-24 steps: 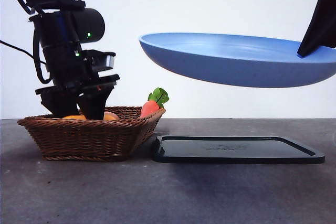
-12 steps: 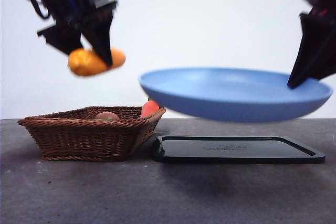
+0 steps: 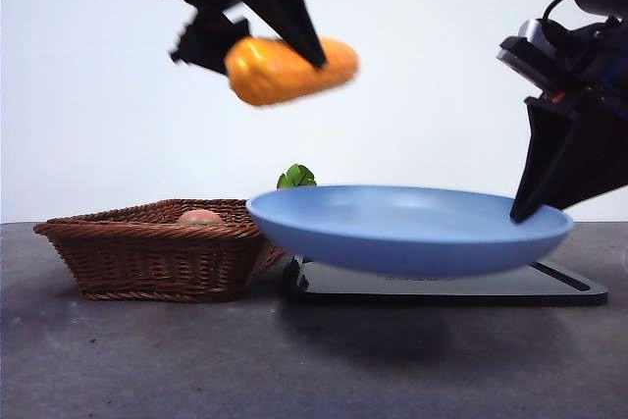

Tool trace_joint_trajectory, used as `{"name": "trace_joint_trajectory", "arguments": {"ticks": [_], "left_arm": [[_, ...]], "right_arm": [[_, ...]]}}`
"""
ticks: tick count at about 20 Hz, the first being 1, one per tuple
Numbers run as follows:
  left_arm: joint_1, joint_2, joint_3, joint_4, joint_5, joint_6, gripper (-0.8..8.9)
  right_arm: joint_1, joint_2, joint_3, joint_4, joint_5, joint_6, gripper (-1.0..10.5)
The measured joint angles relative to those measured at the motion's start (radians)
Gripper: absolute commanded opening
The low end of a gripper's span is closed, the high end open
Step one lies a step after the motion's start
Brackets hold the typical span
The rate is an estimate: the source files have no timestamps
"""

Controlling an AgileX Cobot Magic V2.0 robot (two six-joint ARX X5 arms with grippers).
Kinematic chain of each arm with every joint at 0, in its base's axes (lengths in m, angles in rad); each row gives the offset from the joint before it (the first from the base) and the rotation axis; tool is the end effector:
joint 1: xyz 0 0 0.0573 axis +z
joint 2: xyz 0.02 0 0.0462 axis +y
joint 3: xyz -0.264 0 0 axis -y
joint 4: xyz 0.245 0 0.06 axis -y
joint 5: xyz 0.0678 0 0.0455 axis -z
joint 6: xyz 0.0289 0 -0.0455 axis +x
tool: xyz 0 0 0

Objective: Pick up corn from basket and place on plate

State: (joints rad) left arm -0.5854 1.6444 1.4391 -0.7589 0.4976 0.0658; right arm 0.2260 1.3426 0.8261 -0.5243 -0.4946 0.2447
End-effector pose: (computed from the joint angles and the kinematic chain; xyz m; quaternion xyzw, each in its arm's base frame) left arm 0.2796 -0.2019 0.2990 0.0453 0.4479 -0.4717 0.7582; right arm 0.2406 0.0694 0.2114 0.1652 0.5264 0.2435 0.7977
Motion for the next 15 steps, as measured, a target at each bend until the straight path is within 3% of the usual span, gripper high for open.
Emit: {"name": "trace_joint_trajectory", "arguments": {"ticks": [10,15], "left_arm": [[-0.108,0.186,0.0,0.033,-0.001,0.018,2.1],[-0.114,0.205,0.0,0.022,0.0,0.022,3.35]], "right_arm": [[-0.024,0.0,0.038,-0.022,-0.021,0.007,0.0],[-0.024,0.0,0.038,-0.04,-0.017,0.006,0.0]]}}
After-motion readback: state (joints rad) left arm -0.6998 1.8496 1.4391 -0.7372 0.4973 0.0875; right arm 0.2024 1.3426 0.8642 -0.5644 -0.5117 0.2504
